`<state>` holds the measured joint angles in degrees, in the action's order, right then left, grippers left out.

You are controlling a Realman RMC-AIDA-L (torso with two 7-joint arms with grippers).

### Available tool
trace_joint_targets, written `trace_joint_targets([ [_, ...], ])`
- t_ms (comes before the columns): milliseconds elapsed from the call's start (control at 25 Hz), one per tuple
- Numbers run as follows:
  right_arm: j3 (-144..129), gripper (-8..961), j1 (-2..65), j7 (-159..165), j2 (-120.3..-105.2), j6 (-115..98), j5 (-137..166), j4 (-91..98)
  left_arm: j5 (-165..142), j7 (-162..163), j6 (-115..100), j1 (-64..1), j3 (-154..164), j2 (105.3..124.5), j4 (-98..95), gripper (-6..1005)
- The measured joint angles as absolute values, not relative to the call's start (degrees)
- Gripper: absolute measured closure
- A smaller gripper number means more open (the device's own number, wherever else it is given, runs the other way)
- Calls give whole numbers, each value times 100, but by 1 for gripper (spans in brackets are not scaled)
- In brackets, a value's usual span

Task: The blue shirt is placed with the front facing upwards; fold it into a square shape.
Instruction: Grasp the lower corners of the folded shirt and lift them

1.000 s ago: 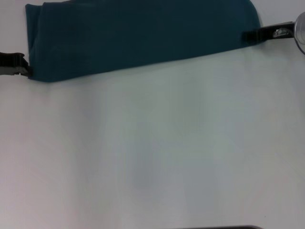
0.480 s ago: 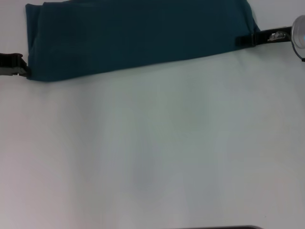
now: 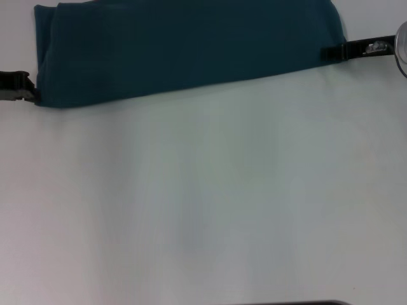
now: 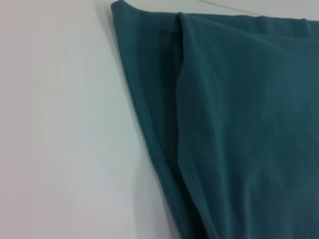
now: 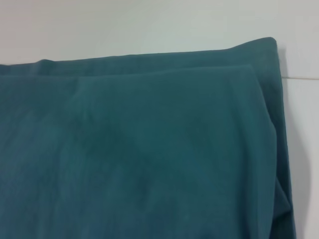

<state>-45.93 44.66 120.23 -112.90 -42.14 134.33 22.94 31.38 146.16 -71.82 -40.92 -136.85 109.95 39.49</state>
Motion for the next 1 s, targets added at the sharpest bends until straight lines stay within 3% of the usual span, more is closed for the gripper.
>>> trace_joint_targets([
  [240, -4613, 477, 4465, 12023, -11284, -4207, 13438, 2294, 3138, 14615, -7189, -4077, -13717, 11010, 3964, 994],
  [480, -4611, 649, 4469, 12024, -11263, -4177, 13448, 2276, 3138, 14606, -7189, -4077, -13749, 11013, 3964, 994],
  [680, -4617, 881, 4481, 12028, -11197, -4206, 13448, 2212, 3138, 14606, -7184, -4078, -13761, 11013, 3964, 993],
  [1000, -4602, 920, 4438, 12032, -11144, -4297, 13423, 2221, 3138, 14604, -7190, -4087, -13811, 10999, 3964, 993],
])
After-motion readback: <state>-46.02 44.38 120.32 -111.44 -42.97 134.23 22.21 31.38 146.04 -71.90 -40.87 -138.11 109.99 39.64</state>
